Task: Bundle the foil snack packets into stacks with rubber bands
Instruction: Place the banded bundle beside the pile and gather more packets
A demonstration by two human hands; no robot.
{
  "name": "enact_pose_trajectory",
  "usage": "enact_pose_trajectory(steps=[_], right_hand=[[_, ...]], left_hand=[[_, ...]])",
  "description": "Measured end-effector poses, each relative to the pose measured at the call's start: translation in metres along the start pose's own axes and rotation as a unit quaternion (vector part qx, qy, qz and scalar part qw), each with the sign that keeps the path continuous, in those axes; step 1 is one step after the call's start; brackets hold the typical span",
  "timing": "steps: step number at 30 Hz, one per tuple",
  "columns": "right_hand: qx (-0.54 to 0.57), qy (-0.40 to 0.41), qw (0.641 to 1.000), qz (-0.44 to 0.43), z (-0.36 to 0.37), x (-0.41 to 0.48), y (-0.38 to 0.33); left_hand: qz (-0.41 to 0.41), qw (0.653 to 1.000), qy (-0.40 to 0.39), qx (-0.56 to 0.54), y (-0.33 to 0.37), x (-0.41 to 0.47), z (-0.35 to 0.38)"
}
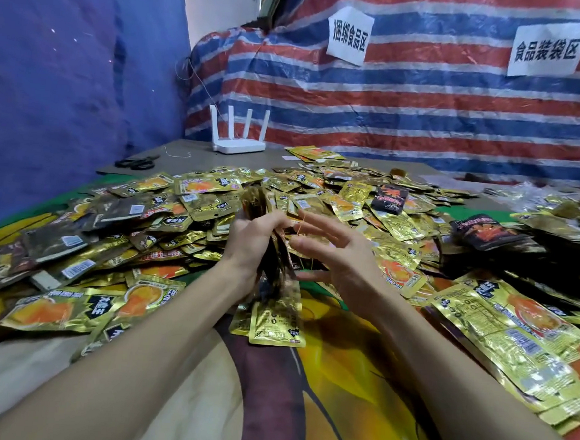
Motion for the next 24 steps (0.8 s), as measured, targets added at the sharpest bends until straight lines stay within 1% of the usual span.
enact_pose_trajectory(steps=[2, 5, 7, 10, 13, 17, 19, 21, 22, 24], right_hand=[[-0.042, -0.013, 0.999, 0.001, 0.006, 0.000, 0.002], [-0.063, -0.024, 0.998, -0.007, 0.013, -0.002, 0.002], [-0.057, -0.014, 0.998, -0.013, 0.014, -0.002, 0.000], [-0.051, -0.005, 0.999, -0.009, 0.015, -0.003, 0.000], [-0.018, -0.011, 1.000, 0.004, 0.019, -0.004, 0.002], [0.024, -0.028, 0.999, 0.002, 0.027, -0.002, 0.006], [0.021, -0.024, 0.999, 0.001, 0.030, -0.002, 0.009], [0.027, -0.018, 0.999, 0.002, 0.034, -0.003, 0.013], [0.043, -0.014, 0.999, 0.005, 0.036, -0.004, 0.015], [0.067, -0.002, 0.998, 0.010, 0.038, -0.005, 0.016]], left_hand=[[0.036, 0.999, 0.021, -0.022, 0.006, 0.000, 0.000], [0.071, 0.997, 0.000, -0.036, 0.016, -0.006, 0.006], [0.091, 0.995, -0.022, -0.039, 0.019, -0.012, 0.010], [0.106, 0.992, -0.034, -0.056, 0.020, -0.015, 0.014], [0.119, 0.989, -0.048, -0.076, 0.021, -0.013, 0.017], [0.135, 0.986, -0.034, -0.093, 0.023, -0.011, 0.015], [0.109, 0.986, -0.009, -0.125, 0.023, -0.008, 0.011], [0.045, 0.987, 0.010, -0.156, 0.018, -0.004, 0.007], [0.012, 0.986, 0.005, -0.168, 0.016, -0.004, 0.007], [-0.026, 0.982, -0.026, -0.187, 0.010, -0.001, 0.009]])
Point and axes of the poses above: each hand's wrist, its own x-axis towards the middle knuckle, its own z-axis out of the palm, y = z × x, the point moved 6 cm from there along x, towards the middle knuckle, and after that the axes turned 2 degrees about -x, right-handed, at the moved point
